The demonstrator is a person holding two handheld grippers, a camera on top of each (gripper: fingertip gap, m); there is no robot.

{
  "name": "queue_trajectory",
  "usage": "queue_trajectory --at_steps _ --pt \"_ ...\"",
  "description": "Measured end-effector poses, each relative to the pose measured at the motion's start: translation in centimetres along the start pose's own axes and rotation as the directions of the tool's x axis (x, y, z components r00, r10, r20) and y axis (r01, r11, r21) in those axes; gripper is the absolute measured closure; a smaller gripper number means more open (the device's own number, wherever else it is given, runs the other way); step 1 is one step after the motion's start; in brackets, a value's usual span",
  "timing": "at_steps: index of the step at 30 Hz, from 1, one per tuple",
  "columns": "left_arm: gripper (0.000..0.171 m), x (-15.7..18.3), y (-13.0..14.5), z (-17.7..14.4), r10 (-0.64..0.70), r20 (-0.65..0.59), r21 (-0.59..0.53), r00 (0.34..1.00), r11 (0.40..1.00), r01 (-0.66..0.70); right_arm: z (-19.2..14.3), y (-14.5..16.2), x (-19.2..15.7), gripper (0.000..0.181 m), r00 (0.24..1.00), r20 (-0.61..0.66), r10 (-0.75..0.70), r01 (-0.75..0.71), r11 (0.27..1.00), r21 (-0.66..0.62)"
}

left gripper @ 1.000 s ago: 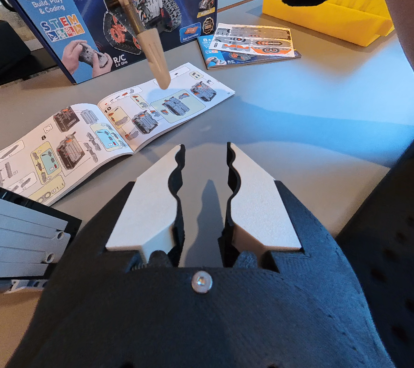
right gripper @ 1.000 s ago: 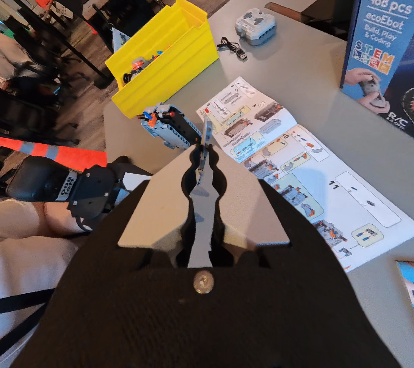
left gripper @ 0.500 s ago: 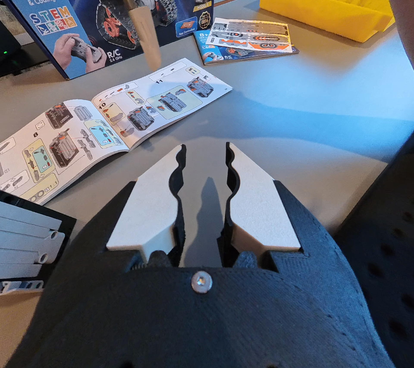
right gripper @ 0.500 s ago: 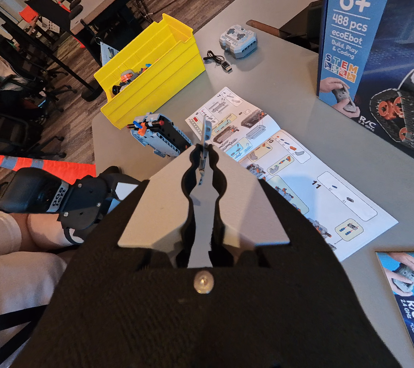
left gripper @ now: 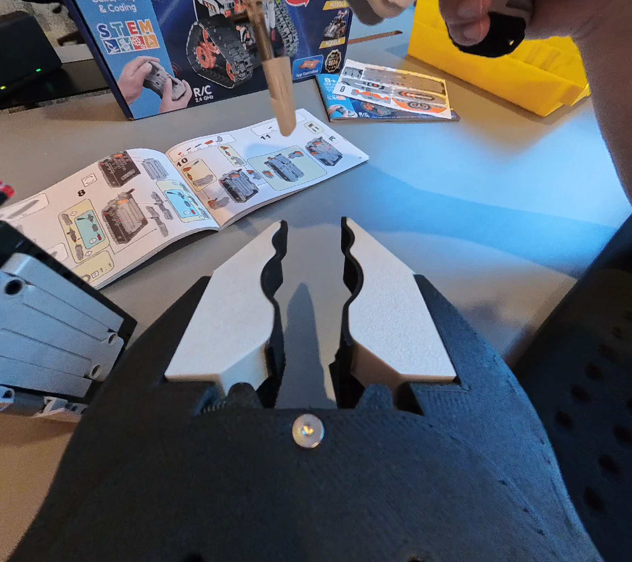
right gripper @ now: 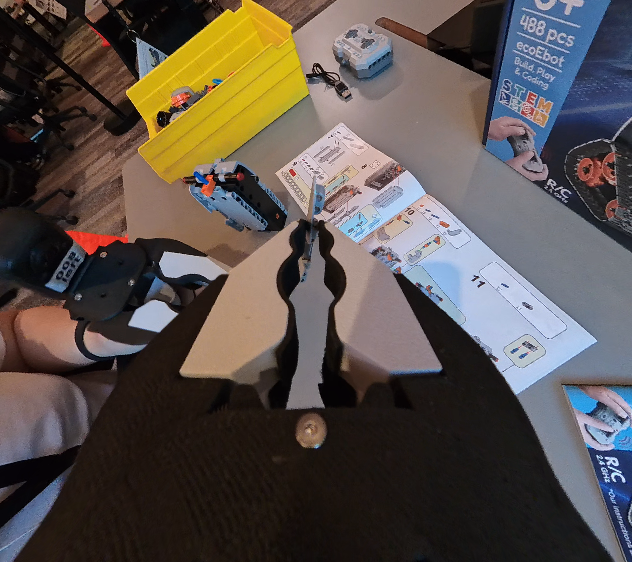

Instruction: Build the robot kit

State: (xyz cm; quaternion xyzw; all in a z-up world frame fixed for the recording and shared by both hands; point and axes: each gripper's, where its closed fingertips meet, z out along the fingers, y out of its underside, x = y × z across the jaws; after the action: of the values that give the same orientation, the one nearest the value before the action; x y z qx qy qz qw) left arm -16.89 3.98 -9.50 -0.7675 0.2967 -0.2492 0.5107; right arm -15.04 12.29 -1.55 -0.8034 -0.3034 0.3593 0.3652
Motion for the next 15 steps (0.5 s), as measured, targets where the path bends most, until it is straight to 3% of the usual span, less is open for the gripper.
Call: queue_trajectory --at_steps 4,9,11,15 --pt "0.142 -0.8 -1.8 -1.6 -0.021 -0.005 0.053 1.000 0.998 0.021 -0.4 -0.3 -0.6 0.176 0.999 0.002 -0.034 0.034 0.999 0.005" --pt "0.142 -0.6 -5.6 -3.7 -0.069 -0.102 0.102 0.992 0.992 0.079 -1.1 -0.9 -1.0 0.176 0.998 -0.002 -0.064 0.064 0.998 0.024" --pt "0.141 -0.8 -6.7 -3.9 -0.101 -0.134 0.086 0.986 0.990 0.113 -1.4 -1.1 -1.1 0.176 0.998 0.003 -0.061 0.061 0.998 0.025" --pt "0.140 -2.0 -7.8 -3.3 -0.029 -0.093 0.041 0.995 0.999 0.033 -2.0 -1.3 -1.3 0.176 0.998 0.007 -0.059 0.059 0.998 0.035"
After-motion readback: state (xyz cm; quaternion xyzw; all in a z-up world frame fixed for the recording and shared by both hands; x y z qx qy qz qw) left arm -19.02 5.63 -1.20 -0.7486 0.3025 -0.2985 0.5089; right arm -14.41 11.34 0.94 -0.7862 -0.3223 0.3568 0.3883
